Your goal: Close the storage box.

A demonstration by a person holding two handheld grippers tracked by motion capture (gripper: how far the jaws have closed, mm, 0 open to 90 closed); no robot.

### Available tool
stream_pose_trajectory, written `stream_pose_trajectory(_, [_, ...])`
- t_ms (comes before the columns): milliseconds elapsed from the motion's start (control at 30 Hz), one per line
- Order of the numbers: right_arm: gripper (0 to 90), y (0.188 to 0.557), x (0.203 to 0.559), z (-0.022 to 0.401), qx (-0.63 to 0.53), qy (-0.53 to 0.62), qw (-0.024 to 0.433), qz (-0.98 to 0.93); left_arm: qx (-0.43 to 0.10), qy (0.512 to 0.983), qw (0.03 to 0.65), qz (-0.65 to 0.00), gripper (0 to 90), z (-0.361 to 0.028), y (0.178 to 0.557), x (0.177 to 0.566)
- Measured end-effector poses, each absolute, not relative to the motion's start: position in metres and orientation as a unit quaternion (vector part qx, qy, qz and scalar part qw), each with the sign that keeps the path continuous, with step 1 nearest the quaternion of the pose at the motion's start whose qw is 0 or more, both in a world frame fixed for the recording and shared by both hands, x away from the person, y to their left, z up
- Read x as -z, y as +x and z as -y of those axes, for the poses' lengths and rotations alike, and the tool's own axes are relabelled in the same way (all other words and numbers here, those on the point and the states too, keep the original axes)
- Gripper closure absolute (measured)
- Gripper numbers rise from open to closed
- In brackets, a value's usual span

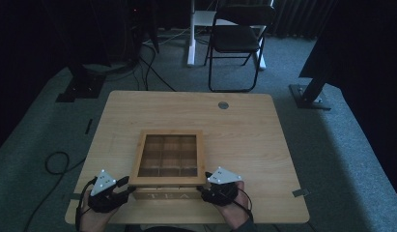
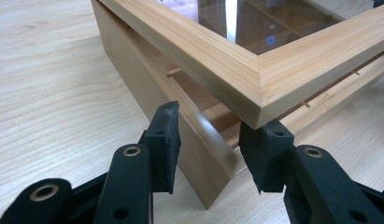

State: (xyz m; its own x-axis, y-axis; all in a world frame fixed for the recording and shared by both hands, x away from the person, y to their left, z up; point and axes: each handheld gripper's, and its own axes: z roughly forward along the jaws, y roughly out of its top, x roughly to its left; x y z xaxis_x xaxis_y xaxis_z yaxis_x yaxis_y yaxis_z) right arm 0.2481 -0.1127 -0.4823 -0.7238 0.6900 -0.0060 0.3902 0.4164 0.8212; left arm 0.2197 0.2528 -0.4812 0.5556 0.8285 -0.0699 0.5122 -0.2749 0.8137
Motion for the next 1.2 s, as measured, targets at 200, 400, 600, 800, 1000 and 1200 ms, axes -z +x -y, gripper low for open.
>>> stream_pose_trajectory(200, [46.5, 0.247, 0.485, 0.115, -0.429, 0.331, 0.171, -0.823, -0.183, 0.773, 0.423, -0.436, 60.7, -0.253, 0.219, 0.485])
stream_pose_trajectory(400, [46.4, 0.245, 0.485, 0.117, -0.429, 0.336, 0.167, -0.822, -0.182, 0.776, 0.423, -0.431, 61.1, -0.253, 0.217, 0.485])
stream_pose_trajectory(600, [46.4, 0.243, 0.486, 0.124, -0.434, 0.344, 0.16, -0.817, -0.18, 0.777, 0.424, -0.428, 61.2, -0.252, 0.216, 0.485])
stream_pose_trajectory(800, [46.6, 0.241, 0.485, 0.127, -0.434, 0.347, 0.16, -0.816, -0.179, 0.778, 0.425, -0.427, 61.9, -0.252, 0.215, 0.485])
stream_pose_trajectory(1000, [46.5, 0.239, 0.484, 0.128, -0.434, 0.345, 0.16, -0.816, -0.178, 0.778, 0.425, -0.427, 62.1, -0.252, 0.215, 0.485])
stream_pose_trajectory(1200, [46.4, 0.239, 0.484, 0.13, -0.436, 0.349, 0.15, -0.816, -0.174, 0.779, 0.428, -0.425, 61.9, -0.252, 0.214, 0.485])
